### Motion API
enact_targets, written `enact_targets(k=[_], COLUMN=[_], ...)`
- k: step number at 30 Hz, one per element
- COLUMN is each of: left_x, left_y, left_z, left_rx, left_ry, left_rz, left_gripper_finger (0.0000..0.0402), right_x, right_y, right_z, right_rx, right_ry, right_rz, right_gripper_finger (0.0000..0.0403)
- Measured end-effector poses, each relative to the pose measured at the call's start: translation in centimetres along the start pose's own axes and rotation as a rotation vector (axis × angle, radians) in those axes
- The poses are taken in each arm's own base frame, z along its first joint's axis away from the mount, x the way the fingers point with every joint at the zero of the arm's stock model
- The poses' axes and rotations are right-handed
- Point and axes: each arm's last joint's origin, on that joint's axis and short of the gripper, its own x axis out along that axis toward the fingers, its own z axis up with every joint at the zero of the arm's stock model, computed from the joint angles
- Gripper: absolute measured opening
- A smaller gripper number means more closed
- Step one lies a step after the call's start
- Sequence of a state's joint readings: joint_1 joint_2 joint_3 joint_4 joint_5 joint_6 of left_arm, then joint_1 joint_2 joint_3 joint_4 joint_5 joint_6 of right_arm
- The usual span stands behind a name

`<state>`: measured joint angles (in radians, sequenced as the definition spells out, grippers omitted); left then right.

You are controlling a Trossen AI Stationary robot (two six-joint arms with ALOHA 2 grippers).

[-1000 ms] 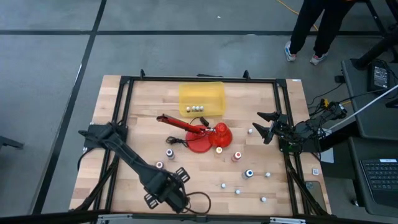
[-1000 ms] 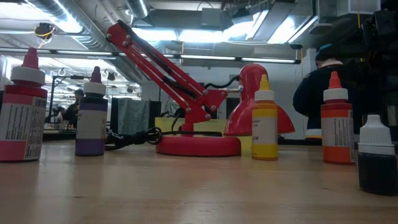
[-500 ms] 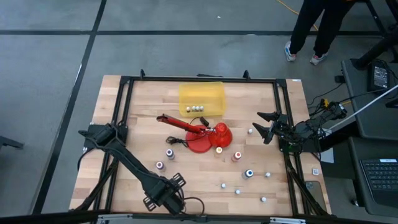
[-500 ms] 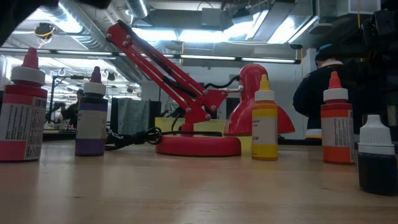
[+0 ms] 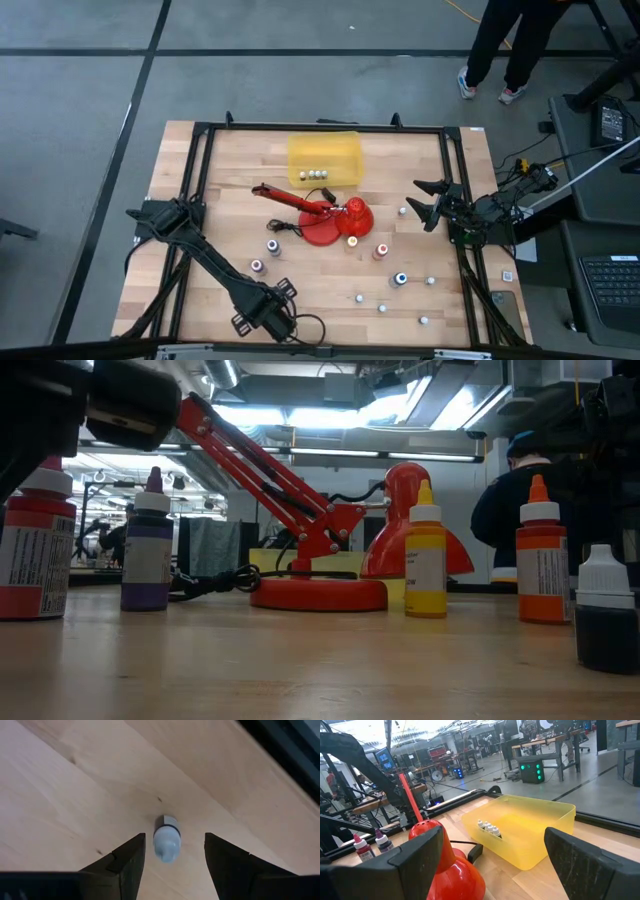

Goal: Pick & Place food coloring
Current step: Put the black food coloring bottle into the yellow bin

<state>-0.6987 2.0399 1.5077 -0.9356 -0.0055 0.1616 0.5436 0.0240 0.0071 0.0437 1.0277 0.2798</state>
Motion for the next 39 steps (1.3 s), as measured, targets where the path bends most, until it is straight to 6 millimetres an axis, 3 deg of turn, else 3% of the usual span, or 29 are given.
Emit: enact_targets(k=[8,28,35,39], left_x=[0.1,-0.1,-3.4,-6.7], left_y=[0.2,0.7,1.7,3.2], left_z=[-0.1,-0.2,-0.9,-1.7], left_rx=[0.003,-0.001,-0.111,-0.271], left_ry=[0.000,-0.010,-0.077,-0.110], left_rz=[0.001,-0.026,-0.015,0.001], left_gripper_finger=[0.0186,0.0064,0.0066,0.0065], right_x=[0.0,0.0,0.0,0.0], right_y=[0.0,0.0,0.0,0.0], right_z=[0.0,0.0,0.0,0.0], right_rx=[0.000,0.000,0.000,0.000], right_ry=[0.000,0.000,0.000,0.000], right_rz=[0.000,0.000,0.000,0.000], right_gripper_finger=[0.0347,0.0347,0.0347,0.0347])
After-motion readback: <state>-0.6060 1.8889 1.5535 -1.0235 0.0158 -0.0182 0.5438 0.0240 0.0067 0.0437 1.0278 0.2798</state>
